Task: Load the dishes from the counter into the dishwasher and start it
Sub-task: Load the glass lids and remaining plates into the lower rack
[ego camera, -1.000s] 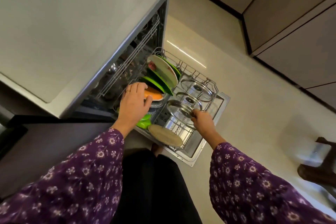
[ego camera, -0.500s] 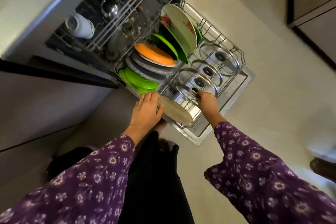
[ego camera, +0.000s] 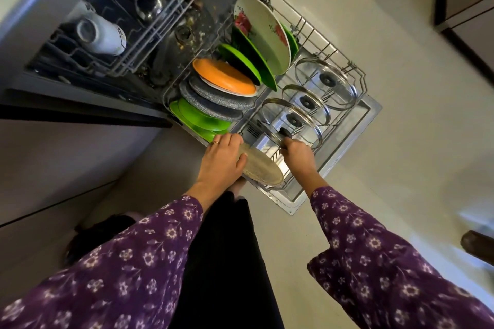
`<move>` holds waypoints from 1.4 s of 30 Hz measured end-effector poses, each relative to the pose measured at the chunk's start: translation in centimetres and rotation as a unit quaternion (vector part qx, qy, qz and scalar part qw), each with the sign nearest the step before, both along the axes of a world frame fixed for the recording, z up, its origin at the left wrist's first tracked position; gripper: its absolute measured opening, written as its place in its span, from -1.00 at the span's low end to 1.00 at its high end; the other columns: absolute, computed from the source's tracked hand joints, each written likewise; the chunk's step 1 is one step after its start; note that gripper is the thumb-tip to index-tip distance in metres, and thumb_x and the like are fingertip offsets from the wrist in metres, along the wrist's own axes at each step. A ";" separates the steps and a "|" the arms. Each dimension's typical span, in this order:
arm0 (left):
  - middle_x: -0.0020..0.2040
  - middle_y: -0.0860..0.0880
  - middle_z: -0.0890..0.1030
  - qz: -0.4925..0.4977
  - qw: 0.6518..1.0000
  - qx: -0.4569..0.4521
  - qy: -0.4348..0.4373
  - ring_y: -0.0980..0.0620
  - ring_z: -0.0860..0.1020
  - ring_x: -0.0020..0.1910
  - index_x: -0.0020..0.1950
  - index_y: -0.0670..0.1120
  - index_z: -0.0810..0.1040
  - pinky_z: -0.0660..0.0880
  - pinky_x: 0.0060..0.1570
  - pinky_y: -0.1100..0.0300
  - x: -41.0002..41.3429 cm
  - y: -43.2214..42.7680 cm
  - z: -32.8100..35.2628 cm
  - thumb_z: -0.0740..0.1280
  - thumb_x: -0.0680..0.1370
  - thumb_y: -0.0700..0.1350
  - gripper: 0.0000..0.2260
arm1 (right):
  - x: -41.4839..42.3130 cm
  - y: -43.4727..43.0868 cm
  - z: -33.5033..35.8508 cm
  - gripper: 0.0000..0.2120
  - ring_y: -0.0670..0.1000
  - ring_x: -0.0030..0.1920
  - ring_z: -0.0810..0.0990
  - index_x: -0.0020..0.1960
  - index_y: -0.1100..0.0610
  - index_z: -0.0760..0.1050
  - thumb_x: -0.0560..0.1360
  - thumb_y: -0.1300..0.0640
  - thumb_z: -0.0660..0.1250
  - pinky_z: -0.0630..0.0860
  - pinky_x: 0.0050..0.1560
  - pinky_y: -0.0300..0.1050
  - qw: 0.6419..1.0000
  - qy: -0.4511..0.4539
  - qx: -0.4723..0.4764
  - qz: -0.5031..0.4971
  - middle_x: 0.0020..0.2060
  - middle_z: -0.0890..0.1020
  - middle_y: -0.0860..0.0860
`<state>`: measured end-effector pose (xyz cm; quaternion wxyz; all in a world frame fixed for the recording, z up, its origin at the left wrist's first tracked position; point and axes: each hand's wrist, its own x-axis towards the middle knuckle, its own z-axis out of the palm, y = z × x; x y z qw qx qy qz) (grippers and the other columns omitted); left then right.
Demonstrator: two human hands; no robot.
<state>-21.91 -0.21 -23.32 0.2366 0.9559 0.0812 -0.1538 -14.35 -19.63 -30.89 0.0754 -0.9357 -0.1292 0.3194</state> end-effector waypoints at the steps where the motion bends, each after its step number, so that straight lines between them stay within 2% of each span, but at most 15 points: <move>1: 0.02 -0.06 0.53 -0.001 1.000 0.000 0.001 -0.09 0.45 0.07 0.08 -0.12 0.47 0.45 0.01 0.03 0.1 -0.1 0.0 0.33 0.49 -0.10 -0.80 | 0.0 0.0 0.0 -0.84 0.16 -0.15 0.62 0.10 0.20 0.47 0.57 0.17 0.23 0.58 -0.13 0.03 1.000 -0.001 0.001 0.001 -0.09 0.62 0.13; 9: 0.00 -0.06 0.53 -0.005 1.000 -0.008 0.003 -0.09 0.46 0.04 0.06 -0.12 0.47 0.44 -0.01 0.02 1.2 -0.5 0.8 0.33 0.50 -0.09 -0.81 | -1.8 0.4 0.8 -0.86 0.12 -0.20 0.60 0.10 0.19 0.46 0.59 0.21 0.17 0.56 -0.18 -0.03 1.000 0.013 -0.015 0.004 -0.14 0.62 0.09; 17: -0.03 -0.07 0.54 0.003 1.000 -0.004 -0.011 -0.09 0.46 0.01 0.03 -0.12 0.49 0.44 -0.04 0.03 2.5 -0.1 -0.3 0.34 0.48 -0.10 -0.82 | -2.6 0.8 -0.1 -0.82 0.17 -0.09 0.60 0.17 0.21 0.40 0.59 0.22 0.18 0.53 -0.10 -0.01 0.997 0.055 -0.036 0.042 -0.01 0.58 0.12; 29: -0.01 -0.06 0.52 -0.010 1.000 -0.007 0.009 -0.10 0.45 0.04 0.05 -0.12 0.47 0.43 -0.03 0.03 1.7 -0.7 -0.4 0.32 0.49 -0.08 -0.81 | -2.1 0.9 0.8 -0.77 0.15 -0.12 0.59 0.21 0.20 0.35 0.56 0.30 0.19 0.49 -0.20 -0.04 0.996 0.043 -0.054 0.050 0.02 0.55 0.13; 35: 0.00 -0.05 0.52 -0.009 1.000 -0.004 0.005 -0.07 0.44 0.04 0.05 -0.11 0.46 0.42 -0.01 0.05 1.8 -0.4 -0.3 0.32 0.50 -0.08 -0.82 | -2.0 1.0 0.9 -0.78 0.16 -0.07 0.59 0.21 0.21 0.36 0.57 0.27 0.17 0.51 -0.14 -0.01 0.997 0.046 -0.053 0.042 0.05 0.55 0.13; 42: -0.03 -0.05 0.52 -0.011 1.000 0.000 -0.003 -0.09 0.45 0.02 0.02 -0.11 0.46 0.43 -0.04 0.05 1.6 -0.5 -0.6 0.32 0.49 -0.09 -0.84 | -2.4 1.1 1.4 -0.82 0.18 -0.09 0.60 0.18 0.24 0.38 0.59 0.25 0.13 0.49 -0.16 -0.03 0.998 0.025 -0.046 0.020 0.01 0.57 0.14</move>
